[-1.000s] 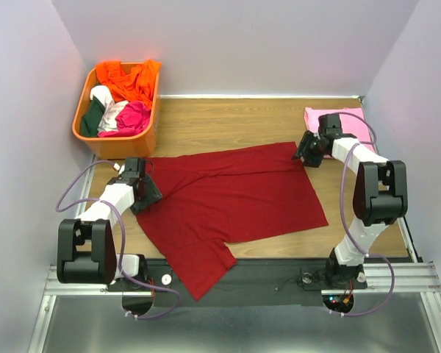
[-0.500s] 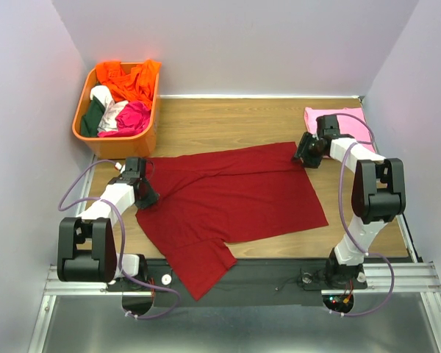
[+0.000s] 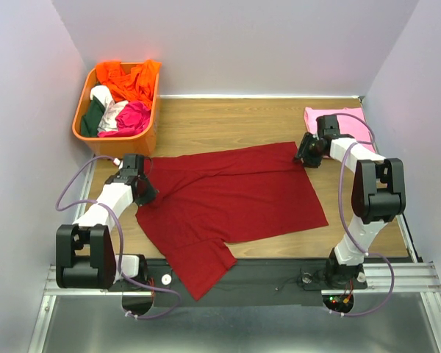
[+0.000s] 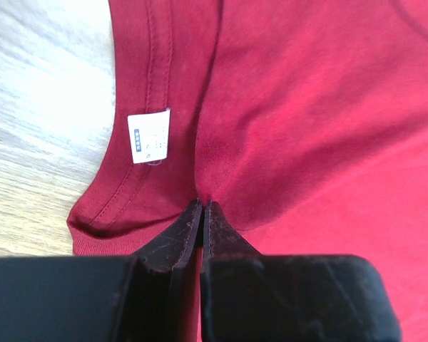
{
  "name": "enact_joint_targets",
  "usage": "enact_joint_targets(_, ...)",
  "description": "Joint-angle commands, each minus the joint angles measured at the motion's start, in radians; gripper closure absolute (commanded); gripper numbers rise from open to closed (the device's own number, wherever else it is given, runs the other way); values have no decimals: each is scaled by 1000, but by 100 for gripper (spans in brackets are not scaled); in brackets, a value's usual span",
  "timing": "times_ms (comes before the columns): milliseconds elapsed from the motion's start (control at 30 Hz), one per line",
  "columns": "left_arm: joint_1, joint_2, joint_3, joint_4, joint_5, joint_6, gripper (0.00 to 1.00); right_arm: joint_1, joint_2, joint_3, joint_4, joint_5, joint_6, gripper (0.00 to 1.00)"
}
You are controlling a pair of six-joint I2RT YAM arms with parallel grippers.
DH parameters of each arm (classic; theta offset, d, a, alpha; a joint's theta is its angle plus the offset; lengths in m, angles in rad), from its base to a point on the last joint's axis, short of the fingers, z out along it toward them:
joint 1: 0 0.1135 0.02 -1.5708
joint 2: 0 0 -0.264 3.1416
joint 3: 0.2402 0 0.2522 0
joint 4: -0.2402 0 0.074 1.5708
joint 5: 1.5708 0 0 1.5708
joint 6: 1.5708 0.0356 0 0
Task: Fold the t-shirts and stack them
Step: Fold the tshirt
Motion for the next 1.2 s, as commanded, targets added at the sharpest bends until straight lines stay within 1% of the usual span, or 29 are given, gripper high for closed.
enact_joint_targets(0, 1, -39, 64, -41, -10, 22, 100, 6, 7, 17, 34, 10, 11, 49)
enact_joint_targets(367, 1, -49, 99, -56, -11, 36, 100, 7, 11, -28, 33, 38, 14, 49)
enact_joint_targets(633, 1, -53, 98, -54, -8, 42, 100, 6, 41, -16, 34, 30, 22, 49)
enact_joint_targets(900, 1, -58, 110, -62, -8, 45, 100, 6, 34, -20, 34, 26, 25, 50)
enact_joint_targets(1167, 1, -64, 118, -64, -7, 46, 100, 6, 5, -42, 31, 24, 23, 46)
